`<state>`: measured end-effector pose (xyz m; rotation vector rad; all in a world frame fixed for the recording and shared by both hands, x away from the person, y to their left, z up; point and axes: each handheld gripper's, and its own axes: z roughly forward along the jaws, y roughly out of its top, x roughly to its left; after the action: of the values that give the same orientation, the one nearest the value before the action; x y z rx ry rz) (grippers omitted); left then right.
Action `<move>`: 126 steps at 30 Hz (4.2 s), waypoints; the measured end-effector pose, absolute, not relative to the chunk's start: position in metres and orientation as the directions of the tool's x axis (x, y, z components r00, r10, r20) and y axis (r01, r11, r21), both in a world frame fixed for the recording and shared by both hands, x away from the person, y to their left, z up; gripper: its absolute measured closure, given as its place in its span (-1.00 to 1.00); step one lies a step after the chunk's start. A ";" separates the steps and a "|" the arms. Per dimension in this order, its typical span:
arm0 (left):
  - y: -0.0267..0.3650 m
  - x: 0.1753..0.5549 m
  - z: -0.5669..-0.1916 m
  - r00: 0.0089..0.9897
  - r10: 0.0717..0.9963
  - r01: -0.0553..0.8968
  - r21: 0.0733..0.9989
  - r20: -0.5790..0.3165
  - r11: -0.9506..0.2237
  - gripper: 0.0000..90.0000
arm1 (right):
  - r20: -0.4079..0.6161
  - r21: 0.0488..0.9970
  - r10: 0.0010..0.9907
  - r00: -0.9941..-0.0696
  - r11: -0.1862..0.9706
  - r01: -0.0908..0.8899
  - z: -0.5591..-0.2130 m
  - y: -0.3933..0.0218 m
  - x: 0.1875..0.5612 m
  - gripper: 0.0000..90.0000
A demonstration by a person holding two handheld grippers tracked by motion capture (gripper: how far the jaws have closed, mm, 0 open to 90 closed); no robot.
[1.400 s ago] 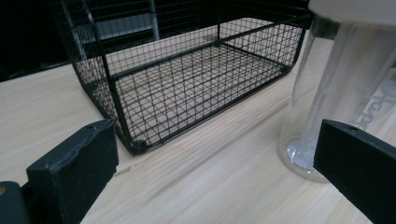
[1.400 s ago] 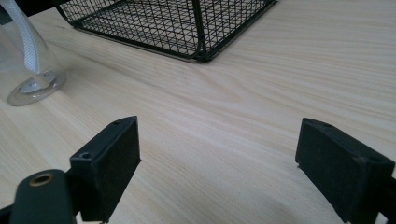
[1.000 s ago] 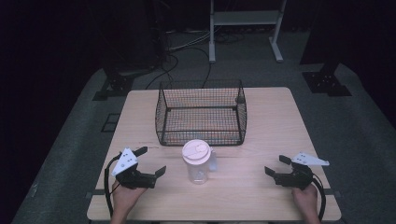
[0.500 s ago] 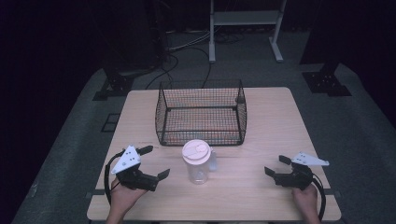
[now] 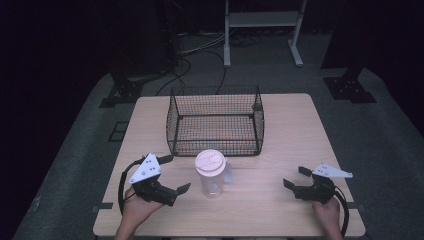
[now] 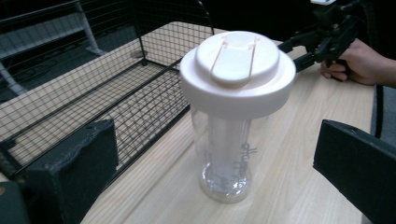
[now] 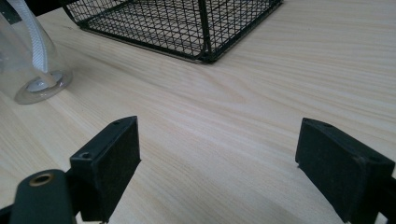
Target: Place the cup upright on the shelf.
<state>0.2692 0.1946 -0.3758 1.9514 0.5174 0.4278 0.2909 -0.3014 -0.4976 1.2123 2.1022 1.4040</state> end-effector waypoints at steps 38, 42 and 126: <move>0.151 0.290 -0.379 0.893 0.447 0.193 0.858 0.047 -0.475 -1.00 | 0.177 0.875 0.787 -0.591 0.148 0.460 -0.498 -0.302 0.291 -0.71; 0.146 0.293 -0.381 0.896 0.441 0.201 0.845 0.045 -0.495 -1.00 | 0.177 0.876 0.787 -0.592 0.148 0.459 -0.497 -0.302 0.291 -0.71; 0.095 0.324 -0.371 0.926 0.375 0.242 0.688 0.048 -0.685 -0.89 | 0.179 0.878 0.781 -0.599 0.149 0.456 -0.497 -0.302 0.291 -0.71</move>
<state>0.3239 0.0950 -0.3709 2.3544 0.4349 0.2385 0.2911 -0.3015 -0.4975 1.1920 2.1125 1.4306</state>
